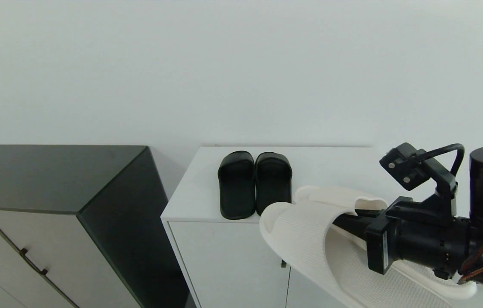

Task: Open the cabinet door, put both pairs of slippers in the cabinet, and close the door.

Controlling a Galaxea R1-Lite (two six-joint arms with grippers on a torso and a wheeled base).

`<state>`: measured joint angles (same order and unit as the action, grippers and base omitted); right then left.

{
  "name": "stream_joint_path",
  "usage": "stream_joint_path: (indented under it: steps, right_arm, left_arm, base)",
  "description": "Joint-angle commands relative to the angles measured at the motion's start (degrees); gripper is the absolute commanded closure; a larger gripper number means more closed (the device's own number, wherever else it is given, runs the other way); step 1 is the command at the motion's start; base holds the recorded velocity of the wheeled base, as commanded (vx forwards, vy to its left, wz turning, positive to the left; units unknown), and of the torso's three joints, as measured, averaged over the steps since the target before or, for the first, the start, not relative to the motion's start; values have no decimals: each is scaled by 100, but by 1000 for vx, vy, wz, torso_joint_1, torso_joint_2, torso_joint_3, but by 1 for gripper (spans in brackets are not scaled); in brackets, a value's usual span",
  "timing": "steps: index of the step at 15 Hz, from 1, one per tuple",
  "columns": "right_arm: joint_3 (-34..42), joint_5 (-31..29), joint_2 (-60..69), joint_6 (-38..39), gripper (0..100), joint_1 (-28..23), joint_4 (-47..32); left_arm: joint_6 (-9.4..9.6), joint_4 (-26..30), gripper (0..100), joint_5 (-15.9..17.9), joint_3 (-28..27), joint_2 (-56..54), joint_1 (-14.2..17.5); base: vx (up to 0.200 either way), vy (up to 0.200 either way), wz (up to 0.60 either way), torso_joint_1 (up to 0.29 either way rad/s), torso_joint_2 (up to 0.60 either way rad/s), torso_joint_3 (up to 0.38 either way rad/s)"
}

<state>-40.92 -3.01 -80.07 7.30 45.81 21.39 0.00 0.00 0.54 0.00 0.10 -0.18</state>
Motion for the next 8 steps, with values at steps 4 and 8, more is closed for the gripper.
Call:
stream_joint_path:
  steps: [4,8]
  right_arm:
    - [216,178,211,-62,100,42,58]
    - [304,187,272,-203,100,33,58]
  left_arm:
    - [9,0,100,8,0,-1,1]
    - [9,0,100,8,0,-1,1]
  base:
    - [-200,0,0,7,4,4]
    - [-100,0,0,-4,-1,2]
